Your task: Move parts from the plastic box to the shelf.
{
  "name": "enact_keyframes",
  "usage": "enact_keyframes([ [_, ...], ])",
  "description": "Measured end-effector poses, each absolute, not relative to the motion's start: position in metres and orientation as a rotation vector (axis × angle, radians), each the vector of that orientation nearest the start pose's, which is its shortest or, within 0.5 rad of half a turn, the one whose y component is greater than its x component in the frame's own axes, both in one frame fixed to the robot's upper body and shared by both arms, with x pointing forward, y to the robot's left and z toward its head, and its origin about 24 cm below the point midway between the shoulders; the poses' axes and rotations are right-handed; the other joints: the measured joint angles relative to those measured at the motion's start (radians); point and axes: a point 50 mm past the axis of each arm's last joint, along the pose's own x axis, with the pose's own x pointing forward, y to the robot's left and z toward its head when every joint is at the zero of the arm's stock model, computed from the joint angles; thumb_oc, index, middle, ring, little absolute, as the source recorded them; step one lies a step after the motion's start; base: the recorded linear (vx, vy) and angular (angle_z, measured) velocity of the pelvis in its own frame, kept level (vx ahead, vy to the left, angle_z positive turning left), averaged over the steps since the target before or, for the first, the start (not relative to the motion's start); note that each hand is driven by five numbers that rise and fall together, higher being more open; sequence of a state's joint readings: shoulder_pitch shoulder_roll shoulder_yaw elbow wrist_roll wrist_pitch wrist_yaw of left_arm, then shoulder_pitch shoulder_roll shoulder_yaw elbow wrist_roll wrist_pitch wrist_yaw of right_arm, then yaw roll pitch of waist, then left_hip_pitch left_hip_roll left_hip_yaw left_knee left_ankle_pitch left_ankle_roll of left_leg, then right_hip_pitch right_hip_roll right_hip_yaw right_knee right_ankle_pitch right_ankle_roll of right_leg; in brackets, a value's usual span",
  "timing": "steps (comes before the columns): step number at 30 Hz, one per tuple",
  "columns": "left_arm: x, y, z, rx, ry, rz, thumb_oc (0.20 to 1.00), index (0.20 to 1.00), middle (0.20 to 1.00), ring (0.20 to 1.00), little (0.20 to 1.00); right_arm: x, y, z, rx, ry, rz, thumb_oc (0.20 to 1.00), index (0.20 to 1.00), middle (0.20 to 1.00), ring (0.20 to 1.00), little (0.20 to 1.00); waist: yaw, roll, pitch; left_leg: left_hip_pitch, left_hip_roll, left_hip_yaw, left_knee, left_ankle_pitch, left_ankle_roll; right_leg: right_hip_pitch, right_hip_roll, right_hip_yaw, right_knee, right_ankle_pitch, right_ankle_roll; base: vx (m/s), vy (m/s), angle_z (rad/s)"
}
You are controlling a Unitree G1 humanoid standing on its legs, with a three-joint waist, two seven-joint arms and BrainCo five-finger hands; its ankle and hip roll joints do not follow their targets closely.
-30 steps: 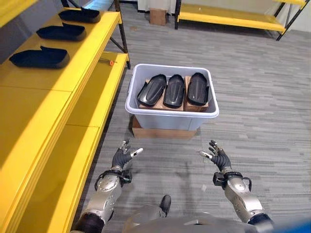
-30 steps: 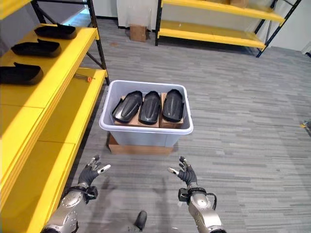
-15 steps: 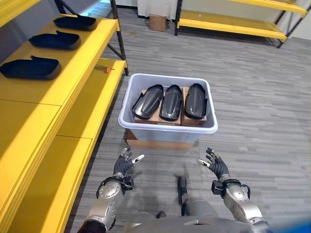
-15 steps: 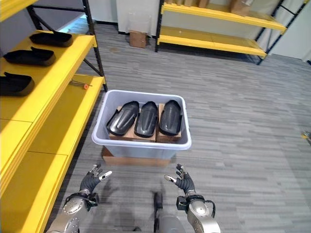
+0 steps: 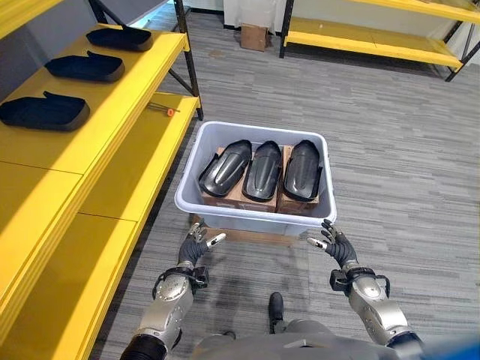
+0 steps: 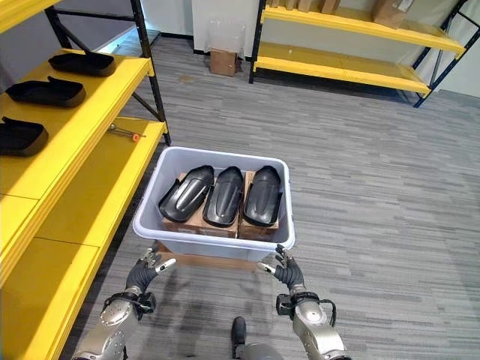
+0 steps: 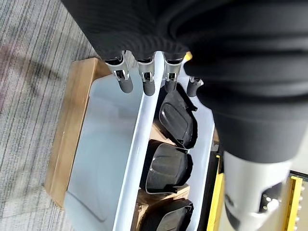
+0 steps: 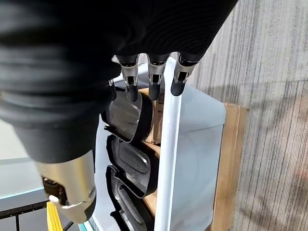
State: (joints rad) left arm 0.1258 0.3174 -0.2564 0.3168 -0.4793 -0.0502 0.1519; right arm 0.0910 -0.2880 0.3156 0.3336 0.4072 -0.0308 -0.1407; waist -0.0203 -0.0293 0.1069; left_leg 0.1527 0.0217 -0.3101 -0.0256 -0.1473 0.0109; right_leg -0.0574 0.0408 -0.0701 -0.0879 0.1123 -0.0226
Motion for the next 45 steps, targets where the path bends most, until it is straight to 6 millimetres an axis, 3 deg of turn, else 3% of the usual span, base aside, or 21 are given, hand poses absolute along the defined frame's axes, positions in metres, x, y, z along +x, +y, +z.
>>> enact_keyframes([
  [3,0.195,0.190,-0.057,-0.101,0.472,0.085,1.000,1.000,1.000,1.000,1.000,0.201,-0.168,-0.059,0.045,0.479,0.014,1.000,1.000,1.000,1.000,1.000,0.002,0.016,-0.009,-0.003,0.008,0.003,0.019,-0.006,-0.014,0.006,0.013,0.001,0.000,-0.017,-0.004,0.05,-0.074,0.02],
  [5,0.195,0.190,-0.057,-0.103,0.473,0.085,1.000,1.000,1.000,1.000,1.000,0.199,-0.168,-0.060,0.046,0.486,0.013,1.000,1.000,1.000,1.000,1.000,0.006,-0.001,-0.010,-0.045,-0.020,0.003,0.116,-0.021,-0.036,0.012,-0.002,0.004,0.000,-0.018,-0.003,-0.06,-0.041,0.07],
  [6,0.191,0.190,-0.059,-0.105,0.482,0.088,1.000,1.000,1.000,1.000,1.000,0.200,-0.169,-0.060,0.045,0.483,0.012,1.000,1.000,1.000,1.000,1.000,0.014,-0.006,-0.008,-0.075,-0.038,0.005,0.179,-0.029,-0.053,0.008,0.000,0.003,0.006,-0.024,-0.013,0.00,0.000,0.00],
  [7,0.201,0.188,-0.053,-0.108,0.452,0.077,1.000,1.000,1.000,1.000,1.000,0.202,-0.171,-0.058,0.039,0.471,0.009,1.000,1.000,1.000,1.000,1.000,0.028,-0.040,0.023,-0.179,-0.106,0.001,0.403,-0.034,-0.067,0.004,-0.036,0.021,0.026,-0.026,-0.030,0.02,-0.011,-0.20],
  [8,0.197,0.188,-0.056,-0.111,0.462,0.081,1.000,1.000,1.000,1.000,1.000,0.202,-0.171,-0.058,0.035,0.470,0.013,1.000,1.000,1.000,1.000,1.000,0.055,-0.048,0.029,-0.229,-0.126,-0.018,0.500,-0.037,-0.052,0.012,-0.043,0.033,0.026,-0.029,-0.051,0.07,-0.006,-0.21],
  [9,0.195,0.186,-0.058,-0.114,0.474,0.080,1.000,1.000,1.000,1.000,1.000,0.200,-0.172,-0.058,0.035,0.471,0.008,1.000,1.000,1.000,1.000,1.000,0.054,-0.052,0.034,-0.261,-0.114,-0.024,0.520,-0.041,-0.046,0.014,-0.039,0.031,0.027,-0.038,-0.062,0.10,0.031,-0.04],
  [12,0.199,0.187,-0.055,-0.109,0.460,0.078,1.000,1.000,1.000,1.000,1.000,0.202,-0.173,-0.058,0.034,0.466,0.000,1.000,1.000,1.000,1.000,1.000,0.060,-0.076,0.056,-0.315,-0.042,0.001,0.386,-0.036,-0.051,0.016,-0.048,0.029,0.022,-0.043,-0.067,0.08,0.124,0.07],
  [13,0.200,0.188,-0.054,-0.105,0.456,0.076,1.000,1.000,1.000,1.000,1.000,0.205,-0.173,-0.055,0.038,0.453,-0.013,1.000,1.000,1.000,1.000,1.000,0.066,-0.084,0.078,-0.326,0.034,0.003,0.240,-0.001,-0.073,0.026,-0.048,0.029,0.021,-0.046,-0.062,0.08,0.223,0.05],
  [15,0.202,0.182,-0.054,-0.110,0.456,0.059,1.000,1.000,1.000,1.000,1.000,0.208,-0.181,-0.053,0.035,0.439,-0.048,1.000,1.000,1.000,1.000,1.000,0.063,-0.059,0.094,-0.330,0.108,0.001,0.071,0.075,-0.105,0.025,-0.042,0.033,0.021,-0.054,-0.043,0.10,0.262,-0.09],
  [16,0.203,0.179,-0.055,-0.116,0.458,0.053,1.000,1.000,1.000,1.000,1.000,0.209,-0.184,-0.051,0.025,0.434,-0.056,1.000,1.000,1.000,1.000,1.000,0.060,-0.043,0.103,-0.323,0.117,0.008,0.048,0.092,-0.115,0.022,-0.042,0.051,0.021,-0.053,-0.025,0.10,0.299,-0.66],
  [17,0.200,0.178,-0.058,-0.125,0.472,0.057,1.000,1.000,1.000,1.000,1.000,0.209,-0.185,-0.051,0.014,0.436,-0.048,1.000,1.000,1.000,1.000,1.000,0.070,-0.018,0.097,-0.304,0.105,0.015,0.083,0.093,-0.115,0.026,-0.046,0.094,0.023,-0.054,-0.011,0.11,0.328,-0.95],
  [19,0.198,0.175,-0.061,-0.132,0.485,0.056,1.000,1.000,1.000,1.000,1.000,0.205,-0.185,-0.052,0.010,0.439,-0.035,1.000,1.000,1.000,1.000,1.000,0.056,0.033,0.069,-0.268,0.068,0.032,0.115,0.100,-0.087,0.032,-0.057,0.111,0.020,-0.040,0.020,0.15,0.419,-0.75],
  [21,0.209,0.177,-0.053,-0.108,0.453,0.034,1.000,1.000,1.000,1.000,1.000,0.200,-0.178,-0.052,0.029,0.450,-0.016,1.000,1.000,1.000,1.000,1.000,0.024,0.012,0.065,-0.255,-0.005,0.059,0.107,0.139,-0.054,0.032,-0.137,0.122,0.029,-0.045,0.058,0.08,0.304,-0.19],
  [25,0.215,0.185,-0.043,-0.088,0.404,0.025,1.000,1.000,1.000,1.000,1.000,0.196,-0.158,-0.055,0.084,0.459,0.041,1.000,1.000,1.000,1.000,1.000,0.032,-0.025,0.041,-0.230,-0.092,0.153,0.080,0.149,0.021,0.008,-0.229,0.181,0.044,-0.042,0.086,0.02,0.151,-0.40],
  [29,0.210,0.191,-0.047,-0.070,0.425,0.035,1.000,1.000,1.000,1.000,1.000,0.198,-0.151,-0.054,0.100,0.454,0.062,1.000,1.000,1.000,1.000,1.000,0.040,-0.021,0.037,-0.226,-0.093,0.178,0.062,0.160,0.040,0.035,-0.220,0.180,0.061,-0.050,0.122,0.04,0.085,-0.23],
  [33,0.205,0.193,-0.049,-0.068,0.439,0.042,1.000,1.000,1.000,1.000,1.000,0.207,-0.150,-0.043,0.104,0.400,0.073,1.000,1.000,1.000,1.000,1.000,0.036,-0.024,0.038,-0.212,-0.093,0.191,0.047,0.159,0.039,0.067,-0.225,0.174,0.016,-0.027,0.159,0.07,0.009,-0.11],
  [36,0.202,0.194,-0.051,-0.070,0.446,0.050,1.000,1.000,1.000,1.000,1.000,0.212,-0.146,-0.029,0.119,0.339,0.091,1.000,1.000,1.000,1.000,1.000,0.038,-0.038,0.033,-0.181,-0.090,0.199,0.005,0.163,0.024,0.087,-0.225,0.167,-0.004,-0.054,0.173,0.08,-0.034,-0.11],
  [38,0.203,0.196,-0.047,-0.084,0.425,0.070,1.000,1.000,1.000,1.000,1.000,0.218,-0.144,-0.018,0.128,0.281,0.100,1.000,1.000,1.000,1.000,1.000,0.035,-0.050,0.039,-0.170,-0.082,0.204,-0.019,0.172,0.007,0.084,-0.217,0.166,-0.004,-0.088,0.161,0.06,-0.033,-0.09],
  [42,0.206,0.190,-0.037,-0.119,0.374,0.078,1.000,1.000,1.000,1.000,1.000,0.224,-0.151,-0.003,0.099,0.218,0.090,1.000,1.000,1.000,1.000,1.000,0.027,-0.046,0.040,-0.169,-0.038,0.196,-0.046,0.188,-0.014,0.075,-0.177,0.163,-0.004,-0.086,0.141,0.03,-0.038,-0.02],
  [45,0.213,0.187,-0.023,-0.139,0.302,0.081,1.000,1.000,1.000,1.000,1.000,0.245,-0.153,0.032,0.042,0.041,0.048,1.000,1.000,1.000,1.000,1.000,0.022,-0.035,0.049,-0.173,-0.009,0.195,-0.066,0.203,-0.030,0.057,-0.150,0.163,-0.005,-0.077,0.125,-0.01,-0.031,-0.07],
])
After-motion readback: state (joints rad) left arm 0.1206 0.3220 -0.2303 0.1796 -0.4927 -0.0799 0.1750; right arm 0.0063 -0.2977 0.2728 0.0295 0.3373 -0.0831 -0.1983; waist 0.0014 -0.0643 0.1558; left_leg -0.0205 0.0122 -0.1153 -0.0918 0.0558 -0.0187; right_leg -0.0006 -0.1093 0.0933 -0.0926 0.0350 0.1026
